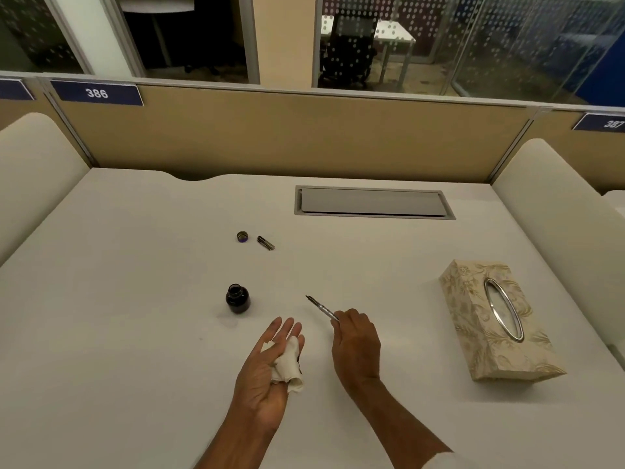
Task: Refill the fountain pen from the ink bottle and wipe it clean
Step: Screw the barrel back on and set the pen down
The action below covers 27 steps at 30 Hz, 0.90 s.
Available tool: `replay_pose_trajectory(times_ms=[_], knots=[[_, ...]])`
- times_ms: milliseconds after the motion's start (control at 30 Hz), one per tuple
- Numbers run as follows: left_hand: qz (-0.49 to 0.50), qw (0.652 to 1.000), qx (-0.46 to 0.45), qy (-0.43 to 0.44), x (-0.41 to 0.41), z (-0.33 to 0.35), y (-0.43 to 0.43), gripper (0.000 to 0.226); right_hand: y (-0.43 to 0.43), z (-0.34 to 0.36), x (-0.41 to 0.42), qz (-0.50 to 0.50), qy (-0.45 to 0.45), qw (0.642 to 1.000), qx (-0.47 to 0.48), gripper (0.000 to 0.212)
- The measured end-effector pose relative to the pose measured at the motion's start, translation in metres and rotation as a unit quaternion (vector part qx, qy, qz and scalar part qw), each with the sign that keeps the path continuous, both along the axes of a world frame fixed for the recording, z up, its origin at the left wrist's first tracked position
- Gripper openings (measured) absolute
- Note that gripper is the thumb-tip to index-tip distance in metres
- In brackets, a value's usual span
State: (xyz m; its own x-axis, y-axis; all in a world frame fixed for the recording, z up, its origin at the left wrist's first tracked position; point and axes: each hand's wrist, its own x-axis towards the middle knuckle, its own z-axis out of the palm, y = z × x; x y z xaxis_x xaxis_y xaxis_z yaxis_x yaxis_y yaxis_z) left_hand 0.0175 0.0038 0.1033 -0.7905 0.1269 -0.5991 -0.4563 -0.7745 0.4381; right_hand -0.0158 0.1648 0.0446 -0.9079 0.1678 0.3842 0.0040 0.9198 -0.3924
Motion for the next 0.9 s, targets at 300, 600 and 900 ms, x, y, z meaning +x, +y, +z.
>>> replay_pose_trajectory(times_ms=[300,600,900], knots=[[-0.01,1.0,-0.023,0.002,0.0,-0.007,-0.007,0.043,0.005,-0.03,-0.008,0.025,-0.019,0.999,0.012,0.03],[-0.035,0.998,-0.043,0.022,0.006,-0.009,-0.008,0.043,0.004,-0.043,-0.006,0.066,0.005,0.998,0.023,0.047],[-0.02,0.998,-0.047,0.022,0.006,-0.009,-0.015,0.041,0.006,-0.042,0.005,0.067,-0.016,0.997,0.041,0.035]])
